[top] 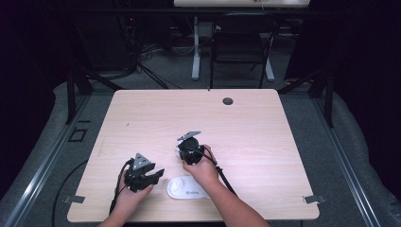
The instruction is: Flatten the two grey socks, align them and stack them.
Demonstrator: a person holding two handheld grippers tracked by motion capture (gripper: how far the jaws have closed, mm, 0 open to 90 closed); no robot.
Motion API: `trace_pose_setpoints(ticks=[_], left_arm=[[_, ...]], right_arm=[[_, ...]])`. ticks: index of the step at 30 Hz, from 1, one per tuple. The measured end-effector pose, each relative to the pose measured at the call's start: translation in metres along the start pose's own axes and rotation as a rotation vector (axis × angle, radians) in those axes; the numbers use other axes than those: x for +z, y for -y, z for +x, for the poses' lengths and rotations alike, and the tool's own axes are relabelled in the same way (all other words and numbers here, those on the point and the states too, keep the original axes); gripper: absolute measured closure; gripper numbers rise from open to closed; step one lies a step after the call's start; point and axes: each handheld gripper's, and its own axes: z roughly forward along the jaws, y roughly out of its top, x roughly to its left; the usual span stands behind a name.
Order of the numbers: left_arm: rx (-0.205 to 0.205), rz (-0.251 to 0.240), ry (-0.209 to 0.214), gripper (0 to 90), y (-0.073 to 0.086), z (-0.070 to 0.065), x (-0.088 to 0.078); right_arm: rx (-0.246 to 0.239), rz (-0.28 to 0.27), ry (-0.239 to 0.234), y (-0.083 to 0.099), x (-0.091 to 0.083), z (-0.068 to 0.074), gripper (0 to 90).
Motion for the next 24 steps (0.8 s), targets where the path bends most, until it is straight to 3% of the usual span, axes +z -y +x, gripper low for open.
trace_pose_setpoints(ticks=[4,6,17,24], left_arm=[[-0.004,-0.01,0.008,53.9,-0.002,-0.001,0.001],[-0.006,-0.016,0.019,54.3,-0.004,-0.002,0.003],[0.031,-0.013,0.007,57.5,-0.022,-0.009,0.022],[-0.019,-0.034,0.025,59.7,-0.04,-0.012,0.042]], right_arm=[[0.011,-0.027,-0.005,-0.002,-0.01,-0.002,86.6],[0.046,-0.046,-0.02,-0.003,-0.015,-0.005,86.6],[0.111,-0.085,-0.027,0.005,-0.039,-0.027,86.5],[0.139,-0.084,-0.035,0.017,-0.043,-0.04,86.3]])
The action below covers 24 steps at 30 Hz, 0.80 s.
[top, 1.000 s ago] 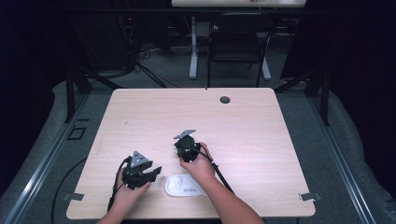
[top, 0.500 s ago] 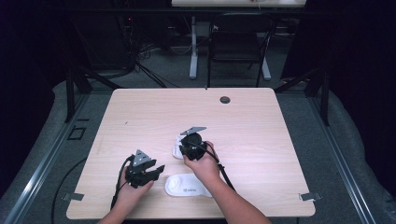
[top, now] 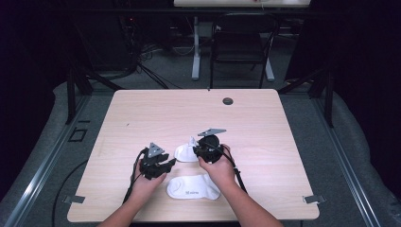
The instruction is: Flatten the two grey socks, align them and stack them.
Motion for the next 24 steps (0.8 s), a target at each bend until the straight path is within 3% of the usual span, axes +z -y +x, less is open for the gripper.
trace_pose_setpoints(ticks=[10,24], left_arm=[[0.023,0.024,-0.019,61.3,-0.012,-0.007,0.026],[0.04,0.069,-0.029,69.6,-0.01,-0.006,0.04]], right_arm=[[0.019,-0.008,-0.013,0.009,-0.003,-0.008,86.0],[0.04,-0.01,0.0,0.017,-0.007,-0.023,85.8]])
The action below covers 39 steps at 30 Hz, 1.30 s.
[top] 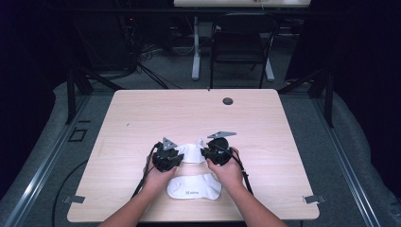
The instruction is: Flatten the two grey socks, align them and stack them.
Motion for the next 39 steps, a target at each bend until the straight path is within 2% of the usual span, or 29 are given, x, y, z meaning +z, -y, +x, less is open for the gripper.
trace_pose_setpoints(ticks=[11,19,24,27,28,30,34,35,38,39], left_arm=[[0.024,0.009,-0.018,86.7,0.002,0.0,-0.002],[-0.018,0.005,-0.007,88.0,0.006,0.004,-0.008],[-0.019,0.017,-0.003,88.0,0.009,0.004,-0.012],[-0.021,0.019,0.008,87.7,0.012,0.004,-0.016],[-0.027,0.019,0.017,86.6,0.014,0.003,-0.018],[-0.023,0.02,0.022,85.6,0.014,0.004,-0.02],[-0.026,0.005,0.032,80.2,0.013,0.003,-0.026],[-0.021,-0.004,0.034,78.1,0.012,0.004,-0.029],[-0.023,-0.019,0.029,75.8,0.008,0.004,-0.032],[-0.021,-0.021,0.028,72.2,0.005,0.006,-0.031]], right_arm=[[0.037,0.027,0.044,0.014,0.004,-0.021,86.0],[0.074,0.064,0.071,0.026,0.011,-0.037,86.9],[0.079,0.069,0.071,0.03,0.014,-0.038,86.8],[0.079,0.078,0.068,0.032,0.014,-0.037,82.3],[0.076,0.069,0.064,0.033,0.012,-0.037,78.2],[0.072,0.07,0.064,0.032,0.011,-0.037,77.2],[0.052,0.015,0.069,0.029,-0.001,-0.035,73.9],[0.033,-0.008,0.079,0.025,-0.007,-0.033,72.5],[0.018,-0.036,0.084,0.022,-0.011,-0.031,69.8],[0.009,-0.04,0.085,0.018,-0.012,-0.029,67.5]])
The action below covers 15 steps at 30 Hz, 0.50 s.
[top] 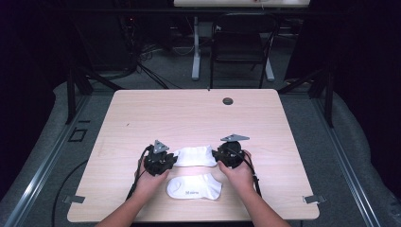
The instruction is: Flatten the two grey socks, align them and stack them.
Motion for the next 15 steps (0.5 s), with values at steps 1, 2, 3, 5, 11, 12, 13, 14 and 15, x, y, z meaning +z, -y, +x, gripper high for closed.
trace_pose_setpoints(ticks=[1,2,3,5,11,12,13,14,15], left_arm=[[0.0,0.0,0.0,71.3,0.0,0.0,0.0],[-0.007,-0.003,0.003,71.3,-0.002,0.0,0.001],[-0.003,-0.006,0.003,69.5,-0.003,0.001,0.002],[-0.007,-0.004,0.003,68.8,-0.004,0.001,0.006],[0.007,0.026,-0.01,68.4,-0.004,0.002,0.017],[0.007,0.026,-0.01,68.4,-0.004,0.002,0.017],[0.009,0.031,-0.009,68.4,-0.003,0.003,0.018],[0.008,0.031,-0.01,68.4,-0.003,0.003,0.018],[0.008,0.034,-0.009,68.5,-0.003,0.003,0.019]], right_arm=[[0.0,0.0,0.0,0.0,0.0,0.0,67.5],[-0.008,-0.004,0.007,-0.001,0.001,0.0,66.5],[-0.013,-0.008,0.013,-0.003,0.002,0.001,65.0],[-0.02,-0.002,0.019,-0.005,0.006,0.001,64.7],[-0.045,-0.034,-0.007,-0.004,0.007,0.004,81.9],[-0.045,-0.034,-0.007,-0.004,0.007,0.004,81.9],[-0.056,-0.041,-0.016,-0.004,0.005,0.007,83.0],[-0.07,-0.064,-0.028,-0.004,0.004,0.011,83.8],[-0.086,-0.06,-0.043,-0.005,0.004,0.014,83.9]])
